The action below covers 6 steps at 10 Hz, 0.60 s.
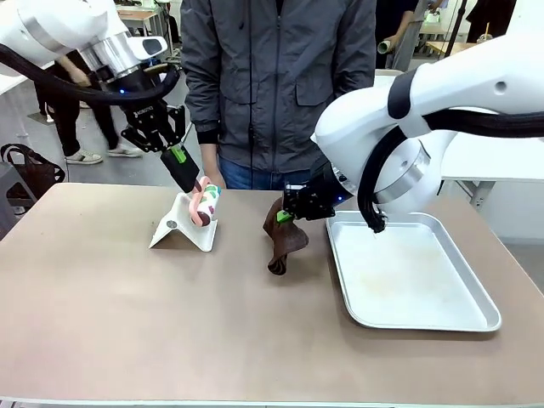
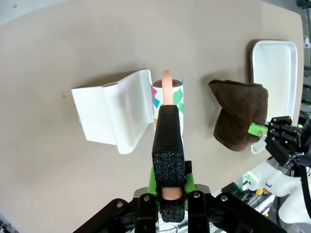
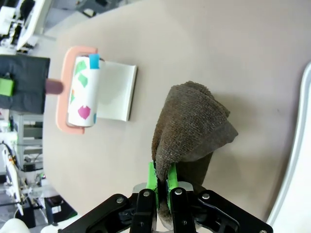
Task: Clean the surface of the table.
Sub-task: Return the Lint Roller and towel to their original positions.
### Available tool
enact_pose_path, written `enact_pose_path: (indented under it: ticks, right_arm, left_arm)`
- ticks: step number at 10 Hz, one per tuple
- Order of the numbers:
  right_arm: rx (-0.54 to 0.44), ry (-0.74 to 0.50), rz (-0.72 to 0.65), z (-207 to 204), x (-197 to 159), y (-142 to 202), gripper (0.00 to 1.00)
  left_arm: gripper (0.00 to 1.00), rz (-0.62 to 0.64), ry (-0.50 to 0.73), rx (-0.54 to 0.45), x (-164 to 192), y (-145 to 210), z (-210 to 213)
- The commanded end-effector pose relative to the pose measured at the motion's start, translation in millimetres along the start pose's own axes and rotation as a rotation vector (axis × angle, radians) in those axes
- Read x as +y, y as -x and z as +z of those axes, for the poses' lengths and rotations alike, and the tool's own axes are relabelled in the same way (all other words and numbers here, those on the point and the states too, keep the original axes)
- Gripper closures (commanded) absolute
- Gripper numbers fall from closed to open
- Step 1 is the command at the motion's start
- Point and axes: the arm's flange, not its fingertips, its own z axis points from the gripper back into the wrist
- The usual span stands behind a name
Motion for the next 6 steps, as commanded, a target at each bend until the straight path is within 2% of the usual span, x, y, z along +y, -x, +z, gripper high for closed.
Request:
enact_pose_path:
  ticks: [1,2,6]
  right_arm:
    - [-0.021,-0.004,-0.013,-3,9,-9,0.91]
    - [0.002,-0.06,0.013,-5,9,-14,0.91]
    - [0.055,-0.044,0.041,-19,4,-27,0.91]
  left_arm:
    - [0.78,0.049,-0.016,0.006,-5,-4,-1]
    - [0.78,0.069,-0.017,0.004,-4,-5,-6]
    - [0.78,0.093,-0.012,0.03,1,-2,-22]
